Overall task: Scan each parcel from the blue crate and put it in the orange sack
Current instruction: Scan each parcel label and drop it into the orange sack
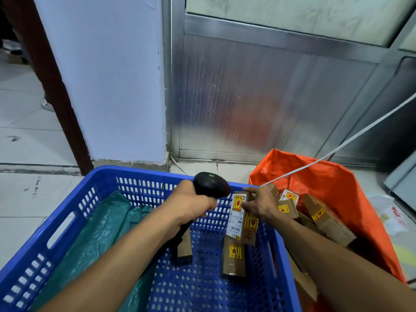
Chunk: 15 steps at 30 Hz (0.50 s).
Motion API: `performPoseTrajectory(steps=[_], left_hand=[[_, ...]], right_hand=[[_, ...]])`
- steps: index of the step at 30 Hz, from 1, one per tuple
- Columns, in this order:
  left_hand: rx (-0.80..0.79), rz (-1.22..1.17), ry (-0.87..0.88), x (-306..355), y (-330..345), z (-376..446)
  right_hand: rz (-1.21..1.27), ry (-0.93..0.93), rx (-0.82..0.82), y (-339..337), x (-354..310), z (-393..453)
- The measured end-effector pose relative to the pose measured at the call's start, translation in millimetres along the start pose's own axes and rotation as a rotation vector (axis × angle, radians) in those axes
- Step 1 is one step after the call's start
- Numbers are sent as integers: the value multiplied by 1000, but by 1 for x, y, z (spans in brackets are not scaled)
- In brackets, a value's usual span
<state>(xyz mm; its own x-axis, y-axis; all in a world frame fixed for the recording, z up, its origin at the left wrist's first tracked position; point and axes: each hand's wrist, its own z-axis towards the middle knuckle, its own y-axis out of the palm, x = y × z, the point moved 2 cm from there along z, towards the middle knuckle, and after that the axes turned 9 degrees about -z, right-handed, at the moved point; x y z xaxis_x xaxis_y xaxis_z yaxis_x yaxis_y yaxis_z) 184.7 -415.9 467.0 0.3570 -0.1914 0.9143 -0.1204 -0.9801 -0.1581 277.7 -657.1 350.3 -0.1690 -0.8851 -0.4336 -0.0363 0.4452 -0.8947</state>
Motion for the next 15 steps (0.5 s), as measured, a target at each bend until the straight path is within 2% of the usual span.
performPoseTrajectory(steps=[7,10,15], left_hand=[[-23,53,-17,-7,9,-1],[-29,61,-18,-9,13,-1],[-38,67,-20,-10,16,-4]], right_hand=[[58,-7,67,-50,-14,-9],[71,8,33,-75,-27,-20],[286,70,-62,-93,-32,-44]])
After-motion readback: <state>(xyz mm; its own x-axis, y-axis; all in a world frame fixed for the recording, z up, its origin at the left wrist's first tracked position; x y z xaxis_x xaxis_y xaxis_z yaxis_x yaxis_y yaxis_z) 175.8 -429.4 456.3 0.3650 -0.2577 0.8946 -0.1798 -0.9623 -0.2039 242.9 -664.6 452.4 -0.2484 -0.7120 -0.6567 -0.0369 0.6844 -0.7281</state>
